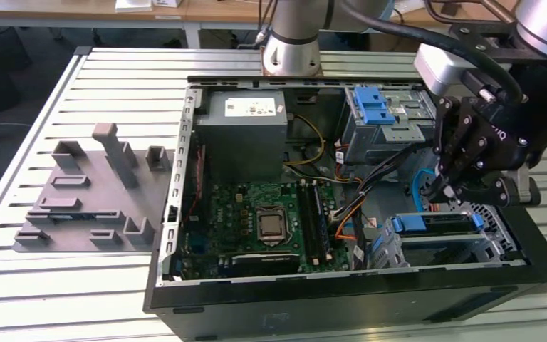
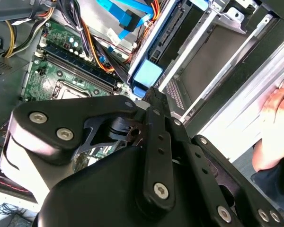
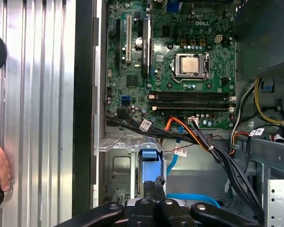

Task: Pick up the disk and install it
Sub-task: 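Insert the first disk wire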

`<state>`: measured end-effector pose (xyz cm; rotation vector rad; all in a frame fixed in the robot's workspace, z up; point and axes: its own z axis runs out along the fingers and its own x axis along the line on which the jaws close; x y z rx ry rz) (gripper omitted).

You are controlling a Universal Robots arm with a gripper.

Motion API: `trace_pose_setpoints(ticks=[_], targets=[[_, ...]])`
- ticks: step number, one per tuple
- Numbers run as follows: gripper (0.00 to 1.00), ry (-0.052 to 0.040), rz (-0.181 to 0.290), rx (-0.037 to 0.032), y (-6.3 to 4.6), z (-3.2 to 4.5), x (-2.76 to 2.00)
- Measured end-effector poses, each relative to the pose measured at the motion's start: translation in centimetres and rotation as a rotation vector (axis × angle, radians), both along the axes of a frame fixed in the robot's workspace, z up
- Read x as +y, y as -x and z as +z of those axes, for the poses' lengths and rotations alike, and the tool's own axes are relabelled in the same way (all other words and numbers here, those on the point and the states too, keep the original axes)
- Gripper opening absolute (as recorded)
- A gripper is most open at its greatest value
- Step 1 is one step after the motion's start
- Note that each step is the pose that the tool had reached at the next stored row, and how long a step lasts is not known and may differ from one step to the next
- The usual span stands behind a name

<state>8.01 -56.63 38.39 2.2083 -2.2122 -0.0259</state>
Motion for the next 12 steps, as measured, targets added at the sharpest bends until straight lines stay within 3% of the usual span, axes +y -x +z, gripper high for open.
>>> trace_pose_setpoints(ticks=[6,12], targets=[[0.11,0.0003,0.000,0.0000,-0.6,-0.17,0.01],[0.11,0.0003,0.000,0.0000,-2.6,-0.17,0.13]])
